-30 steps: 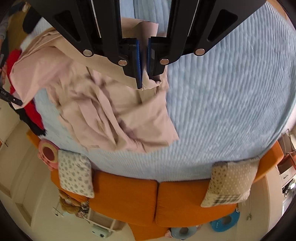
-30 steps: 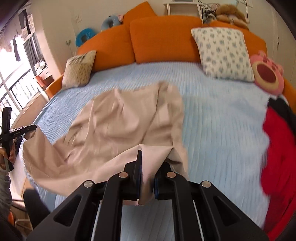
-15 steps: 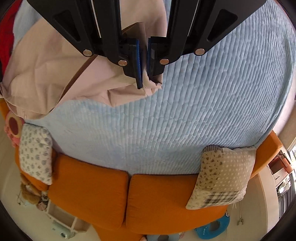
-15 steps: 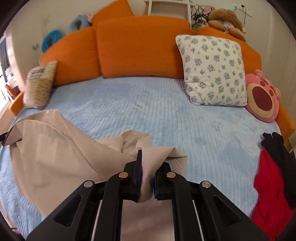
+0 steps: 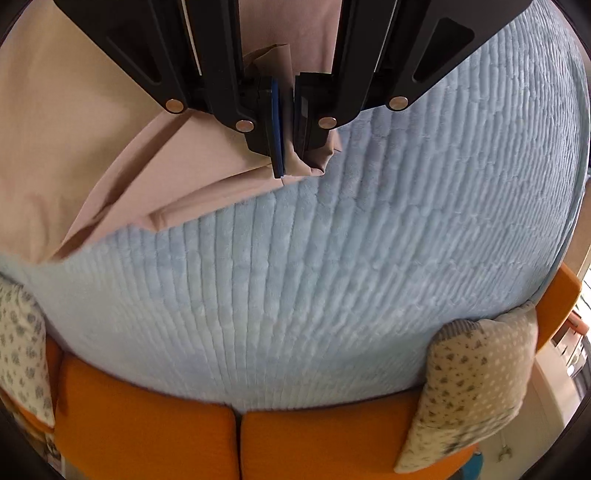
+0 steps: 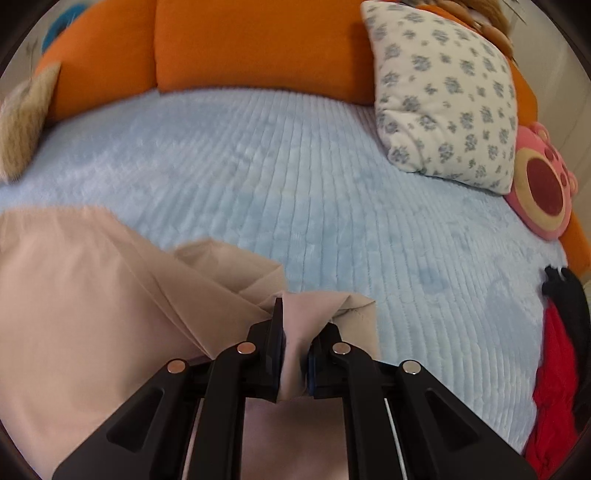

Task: Fold large clothes
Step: 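Lift the held hem with both grippers and carry it toward the collar, then lay the hem over the jacket and open both grippers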

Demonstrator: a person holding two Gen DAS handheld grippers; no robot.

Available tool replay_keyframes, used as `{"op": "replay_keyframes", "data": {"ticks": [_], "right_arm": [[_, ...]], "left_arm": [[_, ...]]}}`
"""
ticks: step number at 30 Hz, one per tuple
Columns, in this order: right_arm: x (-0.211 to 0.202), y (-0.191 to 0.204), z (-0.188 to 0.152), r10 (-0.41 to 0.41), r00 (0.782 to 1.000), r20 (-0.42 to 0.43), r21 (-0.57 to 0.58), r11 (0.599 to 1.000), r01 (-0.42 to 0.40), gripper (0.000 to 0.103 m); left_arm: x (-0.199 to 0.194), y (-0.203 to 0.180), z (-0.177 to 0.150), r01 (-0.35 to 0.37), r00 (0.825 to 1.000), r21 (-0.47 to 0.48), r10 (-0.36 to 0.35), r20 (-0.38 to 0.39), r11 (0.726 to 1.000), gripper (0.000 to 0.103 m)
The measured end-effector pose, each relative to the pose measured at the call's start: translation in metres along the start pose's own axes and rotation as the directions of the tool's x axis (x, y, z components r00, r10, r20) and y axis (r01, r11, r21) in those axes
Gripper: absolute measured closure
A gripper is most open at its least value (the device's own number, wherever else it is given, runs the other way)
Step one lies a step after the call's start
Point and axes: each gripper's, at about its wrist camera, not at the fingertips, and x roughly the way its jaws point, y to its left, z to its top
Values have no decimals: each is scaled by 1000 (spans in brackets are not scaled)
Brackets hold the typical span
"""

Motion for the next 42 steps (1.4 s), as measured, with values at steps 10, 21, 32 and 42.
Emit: {"op": "replay_keyframes", "data": {"ticks": [10,21,32,42], "right_arm": [[20,18,-22,-32,999,21,-74,997,34,92],[-51,-34,-21,124,989,81,42,991,-128,23],[-123,-37,-36,58,963,263,-8,998,-58,5],[-133,119,-27,224,955,196,-148,969,-197,71]], "left_arm": [[10,-20,-20,-101,992,64,96,84,993,91],[-65,25,-6,82,986,-96,-66,153,992,74],[-132,14,-26,-112,928,-42,120,352,993,10],[-130,-130,-54,0,957,197,-57,286,980,33]]}}
